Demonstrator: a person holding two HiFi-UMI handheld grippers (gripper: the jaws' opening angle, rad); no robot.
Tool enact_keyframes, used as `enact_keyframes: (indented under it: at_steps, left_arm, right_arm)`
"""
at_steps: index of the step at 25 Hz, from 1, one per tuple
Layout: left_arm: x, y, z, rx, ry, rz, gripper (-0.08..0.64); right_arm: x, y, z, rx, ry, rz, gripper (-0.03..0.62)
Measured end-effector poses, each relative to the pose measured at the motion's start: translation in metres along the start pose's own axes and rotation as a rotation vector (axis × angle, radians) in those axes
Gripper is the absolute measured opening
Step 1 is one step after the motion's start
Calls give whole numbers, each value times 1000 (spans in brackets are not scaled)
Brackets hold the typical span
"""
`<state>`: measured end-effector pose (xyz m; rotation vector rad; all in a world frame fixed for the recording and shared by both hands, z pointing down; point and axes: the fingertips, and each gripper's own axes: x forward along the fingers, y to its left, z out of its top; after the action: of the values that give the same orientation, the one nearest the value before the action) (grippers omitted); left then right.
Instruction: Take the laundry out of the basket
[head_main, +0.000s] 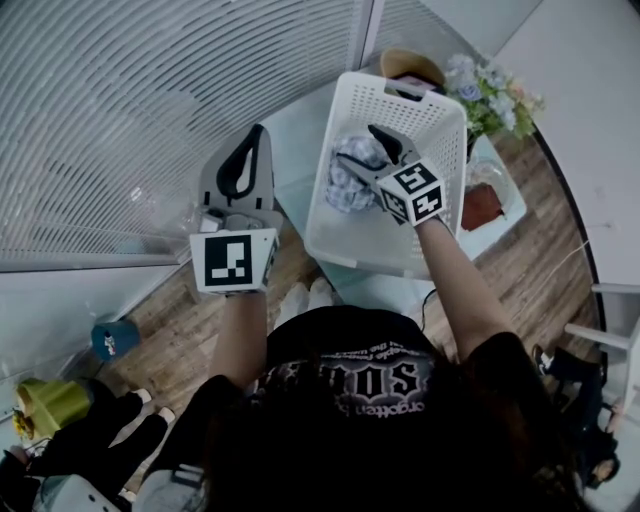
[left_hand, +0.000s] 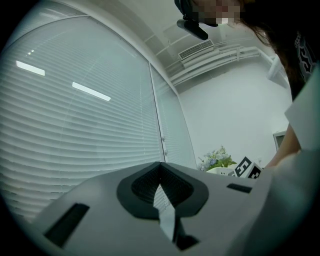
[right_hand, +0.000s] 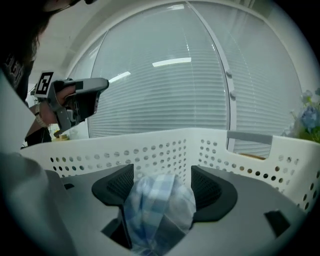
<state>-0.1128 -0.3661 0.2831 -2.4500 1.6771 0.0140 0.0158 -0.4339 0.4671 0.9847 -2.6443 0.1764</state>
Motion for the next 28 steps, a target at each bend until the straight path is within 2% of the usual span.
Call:
enact_keyframes:
  at_steps: [9,22,28]
  left_arm:
    - [-1,-1,1,-1,-4,-11,-3]
    - [5,-4,0,4,3,-22,-3]
    - [2,-6,2,11,3,-23,-3]
  right_arm:
    - [13,10,-41,22,118,39,394]
    - [21,18,-73,58,199,83,393]
    - [20,24,-76,51,241,113,301]
